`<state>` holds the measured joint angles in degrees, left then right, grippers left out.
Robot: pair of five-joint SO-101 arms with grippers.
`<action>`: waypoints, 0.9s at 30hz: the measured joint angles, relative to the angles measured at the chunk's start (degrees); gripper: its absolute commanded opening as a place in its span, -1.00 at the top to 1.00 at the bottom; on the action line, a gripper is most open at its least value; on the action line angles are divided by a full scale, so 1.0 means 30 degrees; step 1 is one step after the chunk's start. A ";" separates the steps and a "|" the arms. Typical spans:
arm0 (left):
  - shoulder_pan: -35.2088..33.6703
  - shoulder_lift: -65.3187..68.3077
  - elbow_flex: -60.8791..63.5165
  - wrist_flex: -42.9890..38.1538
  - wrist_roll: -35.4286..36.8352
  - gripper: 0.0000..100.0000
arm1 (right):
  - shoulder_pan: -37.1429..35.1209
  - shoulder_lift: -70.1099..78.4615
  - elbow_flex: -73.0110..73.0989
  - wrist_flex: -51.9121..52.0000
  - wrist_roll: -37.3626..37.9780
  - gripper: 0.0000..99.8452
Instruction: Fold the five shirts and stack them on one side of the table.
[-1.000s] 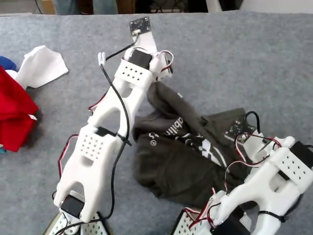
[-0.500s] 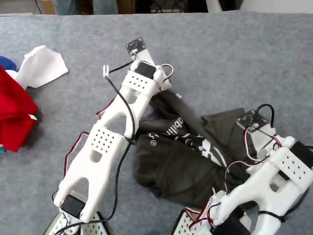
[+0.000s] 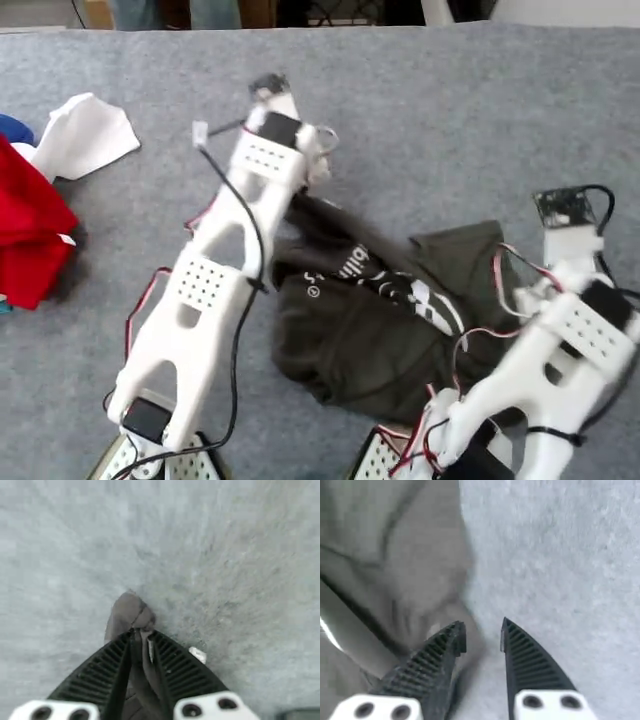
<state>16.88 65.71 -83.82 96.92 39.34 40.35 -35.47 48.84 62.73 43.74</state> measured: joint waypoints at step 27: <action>-0.5392 -1.2132 1.6293 0.0762 -1.0491 0.94 | -0.8879 1.7319 -1.3216 0.2168 -0.9495 0.90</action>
<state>0.70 29.32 -34.95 99.21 7.87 13.71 16.48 9.19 69.23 15.25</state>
